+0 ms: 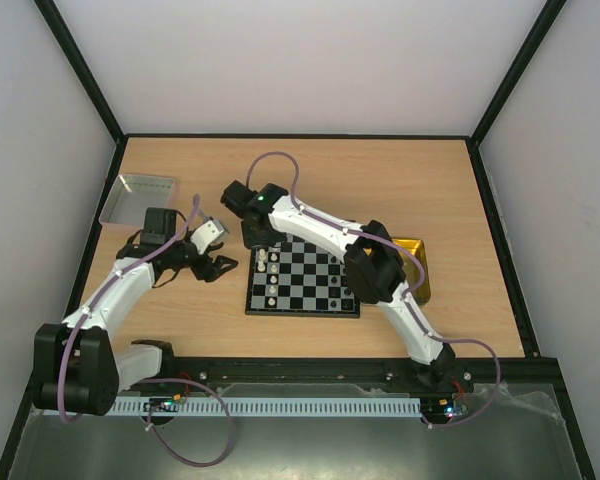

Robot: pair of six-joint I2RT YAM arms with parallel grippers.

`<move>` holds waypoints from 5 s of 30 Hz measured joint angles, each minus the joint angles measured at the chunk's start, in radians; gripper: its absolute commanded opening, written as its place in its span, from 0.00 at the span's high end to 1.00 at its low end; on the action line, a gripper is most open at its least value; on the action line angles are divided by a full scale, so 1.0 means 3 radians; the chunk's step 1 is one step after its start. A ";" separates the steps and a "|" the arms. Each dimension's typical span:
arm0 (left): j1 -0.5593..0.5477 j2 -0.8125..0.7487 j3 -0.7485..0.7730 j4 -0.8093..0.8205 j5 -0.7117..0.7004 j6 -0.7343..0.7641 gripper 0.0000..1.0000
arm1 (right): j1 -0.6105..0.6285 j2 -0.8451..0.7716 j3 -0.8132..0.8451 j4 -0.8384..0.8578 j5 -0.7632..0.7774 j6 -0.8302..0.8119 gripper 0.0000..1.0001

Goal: Set up the chess pieces on the board
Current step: Place the chess piece on the chessboard, then pick up the chess piece from the chessboard.

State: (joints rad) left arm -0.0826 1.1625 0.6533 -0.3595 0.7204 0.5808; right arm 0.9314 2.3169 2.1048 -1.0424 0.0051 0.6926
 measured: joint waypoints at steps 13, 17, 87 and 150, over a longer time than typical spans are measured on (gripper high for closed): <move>0.0000 0.0000 0.0000 -0.0056 0.0069 0.0058 0.25 | 0.0000 0.0136 0.0066 -0.0027 0.0000 -0.0001 0.98; 0.0003 0.0000 0.0000 -0.0058 0.0079 0.0065 0.25 | 0.0000 0.0139 0.0103 -0.0031 -0.0001 0.0000 0.98; 0.0003 -0.0019 -0.0043 -0.0071 0.0120 0.0121 0.23 | -0.0387 -0.1531 -0.1308 -0.0148 -0.1024 0.0094 0.98; 0.0003 -0.0083 -0.0064 -0.0095 0.0135 0.0210 0.21 | -0.0354 -0.1623 -0.2051 0.0088 -0.0750 -0.0051 0.79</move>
State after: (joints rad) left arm -0.0818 1.1378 0.6342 -0.3882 0.7609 0.6437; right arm 0.8253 1.8301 1.4895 -1.0161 -0.2199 0.6773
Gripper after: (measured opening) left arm 0.782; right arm 0.212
